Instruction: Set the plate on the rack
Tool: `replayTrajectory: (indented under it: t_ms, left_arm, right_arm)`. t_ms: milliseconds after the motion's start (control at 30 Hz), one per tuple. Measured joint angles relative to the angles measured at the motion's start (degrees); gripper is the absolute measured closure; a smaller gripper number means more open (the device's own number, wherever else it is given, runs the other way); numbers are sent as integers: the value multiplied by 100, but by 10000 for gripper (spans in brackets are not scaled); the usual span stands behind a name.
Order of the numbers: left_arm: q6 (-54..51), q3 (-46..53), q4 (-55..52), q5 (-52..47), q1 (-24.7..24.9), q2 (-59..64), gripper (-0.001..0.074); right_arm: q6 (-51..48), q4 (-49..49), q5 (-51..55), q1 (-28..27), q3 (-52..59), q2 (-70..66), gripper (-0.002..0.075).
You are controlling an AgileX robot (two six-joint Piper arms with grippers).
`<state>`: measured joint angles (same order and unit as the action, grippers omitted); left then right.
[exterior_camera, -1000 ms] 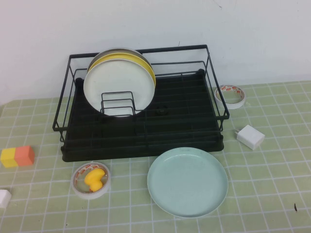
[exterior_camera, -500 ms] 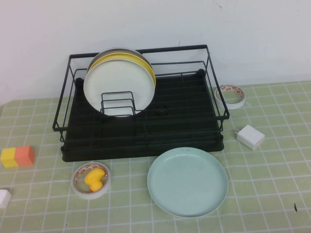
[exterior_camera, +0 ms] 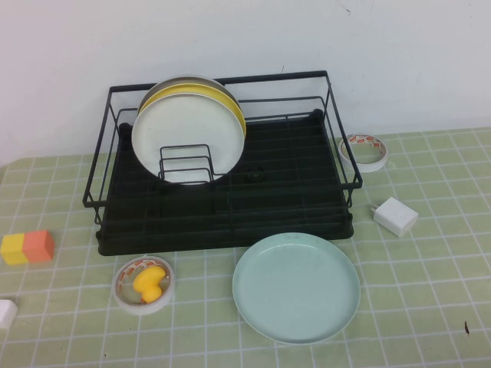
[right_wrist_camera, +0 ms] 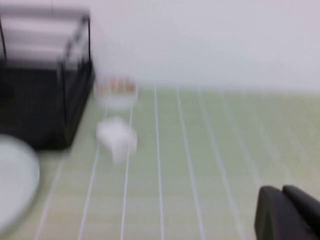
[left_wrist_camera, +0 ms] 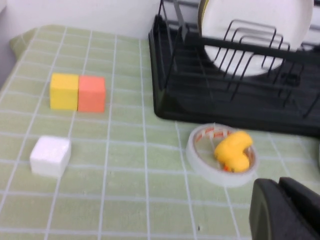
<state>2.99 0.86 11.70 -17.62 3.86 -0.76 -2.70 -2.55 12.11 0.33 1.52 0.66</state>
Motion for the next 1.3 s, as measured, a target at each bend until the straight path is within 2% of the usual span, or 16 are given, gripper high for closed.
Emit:
replayTrajectory:
  t_ms: [133, 267, 367, 533, 700, 833, 933, 1033, 1133, 1300]
  left_arm:
    - [0, 25, 59, 619, 0, 0, 736]
    - [0, 25, 81, 2175, 0, 0, 736]
    - [-41, 25, 105, 3436, 0, 0, 736]
    - [-89, 25, 135, 5101, 0, 0, 736]
    - [-105, 25, 148, 5772, 0, -11, 736]
    - [13, 25, 160, 5794, 0, -11, 736]
    - [516, -41, 91, 5529, 0, -11, 736]
    - [656, -668, -57, 4324, 0, -11, 736]
    - [323, -1549, -147, 3117, 0, 3, 736]
    - [-299, -2738, -177, 1810, 0, 602, 736]
  right_arm:
    - [-12, 0, -1035, 0, 0, 0, 728]
    - [-22, 0, -2282, 0, 0, 0, 728]
    - [-22, 0, -2837, 0, 0, 0, 728]
    - [49, 0, -3056, 0, 0, 0, 728]
    - [270, 46, -3174, 0, 0, 0, 728]
    - [270, 193, -3303, 0, 0, 0, 728]
    - [511, 291, -3450, 0, 0, 0, 728]
    - [658, 303, -3219, 0, -146, 0, 728]
    - [700, 197, -2588, 0, -675, 0, 728]
    - [710, -55, -1586, 0, -1709, -339, 728]
